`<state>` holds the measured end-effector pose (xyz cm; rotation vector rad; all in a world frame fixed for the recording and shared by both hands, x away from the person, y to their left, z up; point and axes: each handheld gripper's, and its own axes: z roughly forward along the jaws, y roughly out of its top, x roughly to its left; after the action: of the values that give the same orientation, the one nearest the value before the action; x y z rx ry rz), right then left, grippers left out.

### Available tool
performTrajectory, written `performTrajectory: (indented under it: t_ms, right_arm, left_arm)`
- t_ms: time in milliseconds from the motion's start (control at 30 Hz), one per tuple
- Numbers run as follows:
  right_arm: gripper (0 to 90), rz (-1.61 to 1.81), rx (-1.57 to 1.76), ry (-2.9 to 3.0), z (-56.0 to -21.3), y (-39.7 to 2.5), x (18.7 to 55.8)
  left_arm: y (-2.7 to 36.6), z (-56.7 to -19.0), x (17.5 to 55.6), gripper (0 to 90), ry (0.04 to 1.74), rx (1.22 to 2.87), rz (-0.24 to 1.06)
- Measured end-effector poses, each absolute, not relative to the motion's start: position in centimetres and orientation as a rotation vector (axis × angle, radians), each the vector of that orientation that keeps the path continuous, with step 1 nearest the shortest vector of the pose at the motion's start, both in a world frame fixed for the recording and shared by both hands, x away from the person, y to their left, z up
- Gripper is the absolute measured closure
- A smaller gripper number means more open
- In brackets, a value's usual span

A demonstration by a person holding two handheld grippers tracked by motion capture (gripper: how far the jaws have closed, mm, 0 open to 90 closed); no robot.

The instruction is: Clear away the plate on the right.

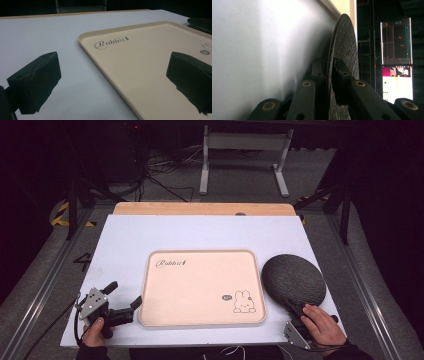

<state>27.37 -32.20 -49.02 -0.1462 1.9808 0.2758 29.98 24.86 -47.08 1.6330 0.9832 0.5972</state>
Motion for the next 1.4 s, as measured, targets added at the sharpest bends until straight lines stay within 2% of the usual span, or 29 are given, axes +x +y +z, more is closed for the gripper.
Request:
performTrajectory:
  t_ms: [533,1400]
  right_arm:
    - [85.8,0.271,-0.123,1.942,-48.6,-32.4,27.1]
    - [83.7,0.283,-0.127,1.988,-45.7,-31.6,28.0]
  left_arm:
    - [24.9,-47.1,30.0,0.5,0.991,1.627,0.593]
    - [24.9,-47.1,30.0,0.5,0.991,1.622,0.591]
